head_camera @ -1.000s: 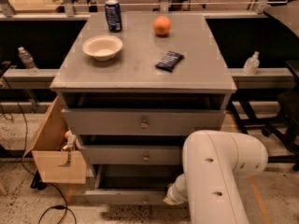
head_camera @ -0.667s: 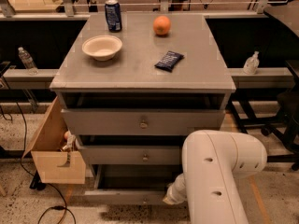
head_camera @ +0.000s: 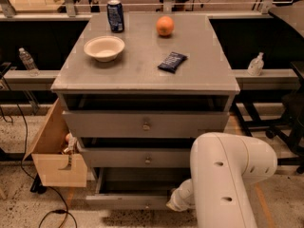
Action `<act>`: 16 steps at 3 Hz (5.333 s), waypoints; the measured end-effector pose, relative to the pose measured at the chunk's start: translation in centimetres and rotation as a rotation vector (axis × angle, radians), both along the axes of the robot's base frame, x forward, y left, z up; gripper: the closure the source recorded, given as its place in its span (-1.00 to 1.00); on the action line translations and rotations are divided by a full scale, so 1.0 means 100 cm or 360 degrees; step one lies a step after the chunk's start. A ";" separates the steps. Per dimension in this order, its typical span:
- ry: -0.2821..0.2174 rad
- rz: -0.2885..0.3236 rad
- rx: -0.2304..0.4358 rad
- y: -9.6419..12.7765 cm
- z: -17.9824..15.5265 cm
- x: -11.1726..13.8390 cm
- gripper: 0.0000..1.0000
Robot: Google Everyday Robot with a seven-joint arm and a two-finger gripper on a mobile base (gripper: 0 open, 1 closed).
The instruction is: Open bottom drawer
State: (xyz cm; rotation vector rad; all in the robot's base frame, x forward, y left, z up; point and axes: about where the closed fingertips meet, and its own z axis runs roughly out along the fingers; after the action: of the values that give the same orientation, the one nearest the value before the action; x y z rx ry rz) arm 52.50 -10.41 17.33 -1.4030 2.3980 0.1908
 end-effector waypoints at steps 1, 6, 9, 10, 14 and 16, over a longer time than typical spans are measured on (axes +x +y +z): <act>0.0000 -0.0001 0.0000 0.000 0.000 0.000 1.00; -0.0008 -0.0073 0.0023 -0.001 0.002 -0.016 1.00; -0.0012 -0.0113 0.0032 -0.002 0.001 -0.025 1.00; -0.0012 -0.0113 0.0032 -0.002 0.001 -0.025 1.00; -0.0012 -0.0114 0.0032 -0.002 0.001 -0.025 1.00; -0.0012 -0.0114 0.0032 -0.001 0.001 -0.025 0.67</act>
Offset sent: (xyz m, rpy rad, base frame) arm -0.3374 -0.0375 -0.0391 0.2456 -0.1012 -0.7866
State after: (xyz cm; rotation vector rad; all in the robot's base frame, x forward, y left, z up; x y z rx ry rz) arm 50.00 -10.56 17.47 -1.3045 2.4287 0.1908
